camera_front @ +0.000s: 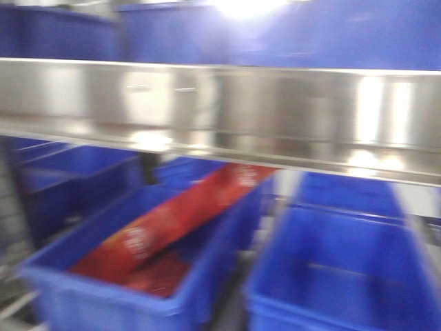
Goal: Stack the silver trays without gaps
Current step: 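Carry the held tray while the base drives to another shelf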
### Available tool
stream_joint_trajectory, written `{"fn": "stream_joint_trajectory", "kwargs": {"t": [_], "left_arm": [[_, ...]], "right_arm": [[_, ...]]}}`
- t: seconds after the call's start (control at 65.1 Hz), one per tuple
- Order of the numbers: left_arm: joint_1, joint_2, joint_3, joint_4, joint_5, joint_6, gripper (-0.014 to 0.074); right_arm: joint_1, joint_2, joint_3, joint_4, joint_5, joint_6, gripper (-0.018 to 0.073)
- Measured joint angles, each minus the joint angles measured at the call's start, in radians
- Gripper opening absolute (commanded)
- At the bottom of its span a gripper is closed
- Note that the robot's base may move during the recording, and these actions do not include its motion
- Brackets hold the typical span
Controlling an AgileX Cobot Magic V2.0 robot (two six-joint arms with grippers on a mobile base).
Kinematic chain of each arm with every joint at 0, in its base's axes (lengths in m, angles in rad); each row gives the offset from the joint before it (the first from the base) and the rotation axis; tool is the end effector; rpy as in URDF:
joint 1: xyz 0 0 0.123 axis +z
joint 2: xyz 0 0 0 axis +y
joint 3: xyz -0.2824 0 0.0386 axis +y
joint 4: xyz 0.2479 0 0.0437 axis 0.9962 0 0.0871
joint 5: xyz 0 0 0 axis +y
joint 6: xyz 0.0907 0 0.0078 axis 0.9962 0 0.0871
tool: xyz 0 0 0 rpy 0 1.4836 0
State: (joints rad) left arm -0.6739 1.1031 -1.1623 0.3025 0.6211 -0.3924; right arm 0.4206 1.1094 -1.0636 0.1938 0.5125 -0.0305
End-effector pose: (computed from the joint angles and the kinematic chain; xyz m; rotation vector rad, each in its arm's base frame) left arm 0.1916 -0.1328 0.4114 0.4247 1.9883 -0.3422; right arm 0.2151 0.1057 0.3848 -0.3489 2.0312 0.4455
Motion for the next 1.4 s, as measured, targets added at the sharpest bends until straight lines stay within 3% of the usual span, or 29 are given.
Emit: {"fn": "stream_joint_trajectory", "kwargs": {"t": [1.397], "left_arm": [[0.0,-0.004,0.0,0.004,0.0,-0.002,-0.0014]], "right_arm": [[0.0,0.0,0.0,0.0,-0.002,0.0,-0.0079]]}}
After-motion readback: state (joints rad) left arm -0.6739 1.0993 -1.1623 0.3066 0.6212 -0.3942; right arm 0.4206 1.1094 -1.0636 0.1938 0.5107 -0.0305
